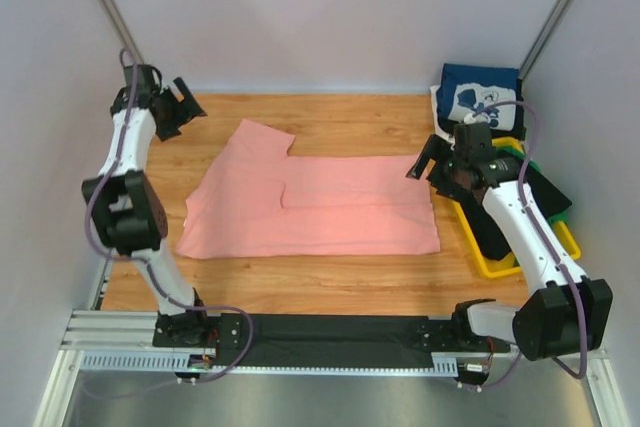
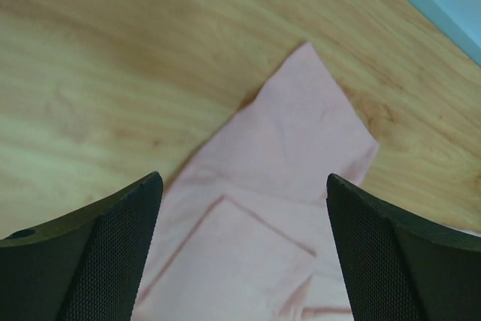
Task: Fold and stack the t-shirts
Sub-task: Fold the tshirt
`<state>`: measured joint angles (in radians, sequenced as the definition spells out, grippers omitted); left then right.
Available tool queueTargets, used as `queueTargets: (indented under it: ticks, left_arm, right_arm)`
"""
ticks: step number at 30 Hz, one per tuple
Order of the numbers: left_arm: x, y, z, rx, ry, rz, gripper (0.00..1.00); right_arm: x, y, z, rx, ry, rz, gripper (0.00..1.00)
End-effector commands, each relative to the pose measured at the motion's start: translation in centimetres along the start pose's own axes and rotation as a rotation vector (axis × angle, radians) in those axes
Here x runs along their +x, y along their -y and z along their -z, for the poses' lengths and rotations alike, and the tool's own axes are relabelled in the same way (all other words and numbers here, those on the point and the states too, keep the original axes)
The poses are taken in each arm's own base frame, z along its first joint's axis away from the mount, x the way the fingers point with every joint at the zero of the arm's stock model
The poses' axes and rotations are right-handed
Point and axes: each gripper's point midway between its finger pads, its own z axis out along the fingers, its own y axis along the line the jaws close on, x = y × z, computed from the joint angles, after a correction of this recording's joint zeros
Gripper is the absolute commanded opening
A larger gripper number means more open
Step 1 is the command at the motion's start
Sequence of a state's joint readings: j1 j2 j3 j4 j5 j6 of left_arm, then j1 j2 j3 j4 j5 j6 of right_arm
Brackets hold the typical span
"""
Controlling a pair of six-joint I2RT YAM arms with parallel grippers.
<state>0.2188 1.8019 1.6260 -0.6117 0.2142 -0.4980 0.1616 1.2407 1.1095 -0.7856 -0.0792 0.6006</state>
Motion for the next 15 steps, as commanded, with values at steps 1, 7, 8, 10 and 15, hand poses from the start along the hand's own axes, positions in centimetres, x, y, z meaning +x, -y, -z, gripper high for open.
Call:
queueTargets:
  ticks: [1, 7, 8, 10, 15]
  left_arm:
    - [-0.5, 0.7, -5.8, 0.002, -0.08, -0.129, 0.96]
    - [-0.4, 2.4, -14.2, 0.053, -0.118, -0.212, 0.96]
    - [-0.4, 2.8, -15.0, 0.07, -0.118, -0.208, 0.95]
    - [0.3, 3.3, -17.0, 0.084, -0.119, -0.21, 0.95]
    - [2.2, 4.2, -19.9, 0.048, -0.12, -0.21, 0.94]
  right_arm:
    - [-1.5, -2.1, 0.4, -0.071, 0.034, 0.068, 0.88]
    - [-1.3, -1.3, -0.6, -0.05, 0.026, 0.144, 0.88]
    - [-0.9, -0.9, -1.2, -0.042, 0.012, 0.153, 0.88]
    - [-0.5, -0.4, -2.5, -0.029, -0.012, 0.168, 0.88]
    - [0.6, 0.2, -4.7, -0.015, -0.067, 0.157, 0.88]
